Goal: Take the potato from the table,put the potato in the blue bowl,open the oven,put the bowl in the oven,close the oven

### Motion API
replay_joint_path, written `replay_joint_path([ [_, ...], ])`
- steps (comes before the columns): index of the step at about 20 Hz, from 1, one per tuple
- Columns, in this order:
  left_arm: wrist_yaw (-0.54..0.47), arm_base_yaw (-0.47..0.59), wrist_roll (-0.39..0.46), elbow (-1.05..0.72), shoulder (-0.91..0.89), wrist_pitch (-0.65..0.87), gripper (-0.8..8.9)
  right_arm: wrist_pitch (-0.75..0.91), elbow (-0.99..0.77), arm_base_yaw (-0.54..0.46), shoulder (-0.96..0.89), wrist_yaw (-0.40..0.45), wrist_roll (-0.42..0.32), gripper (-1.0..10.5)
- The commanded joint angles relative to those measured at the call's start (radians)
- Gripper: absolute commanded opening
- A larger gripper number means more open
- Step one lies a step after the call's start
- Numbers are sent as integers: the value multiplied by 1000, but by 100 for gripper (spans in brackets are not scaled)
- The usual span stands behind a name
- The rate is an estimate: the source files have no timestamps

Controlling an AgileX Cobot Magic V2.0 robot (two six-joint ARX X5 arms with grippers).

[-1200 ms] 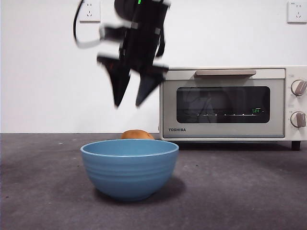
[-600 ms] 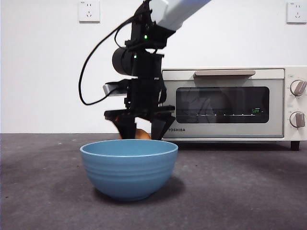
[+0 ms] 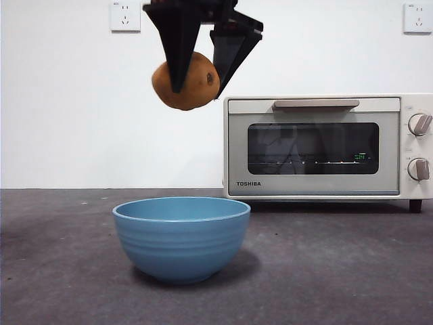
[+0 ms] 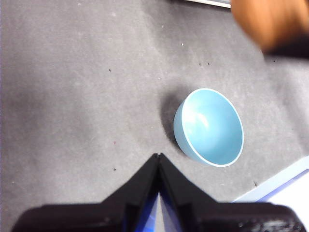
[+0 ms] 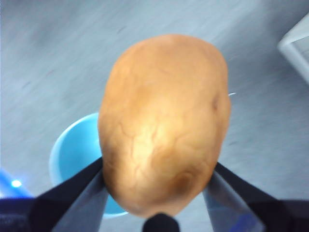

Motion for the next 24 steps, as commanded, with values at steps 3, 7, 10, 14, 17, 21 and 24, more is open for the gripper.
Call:
replay_joint_path([
  [3, 4, -1, -27, 5, 15, 56, -5, 274, -482, 68, -290, -8, 115, -12],
  [7, 4, -1, -29, 5, 37, 54, -5, 366, -631, 66, -325, -14, 188, -12],
  [10, 4, -1, -28, 5, 46, 56, -5, 448, -660, 66, -293, -87, 196, -5],
  [14, 4, -1, -28, 5, 51, 81, -5, 477, -660, 66, -243, -100, 195, 11],
  [17, 4, -1, -28, 5, 58, 96, -5, 507, -660, 66, -211, -97, 192, 255],
  [21, 4, -1, -29, 5, 77, 101, -5, 518, -660, 65, -203, -96, 192, 621],
  [24, 5, -2, -45, 7, 78, 134, -5, 502, -640, 65, -219, -77, 192, 626],
])
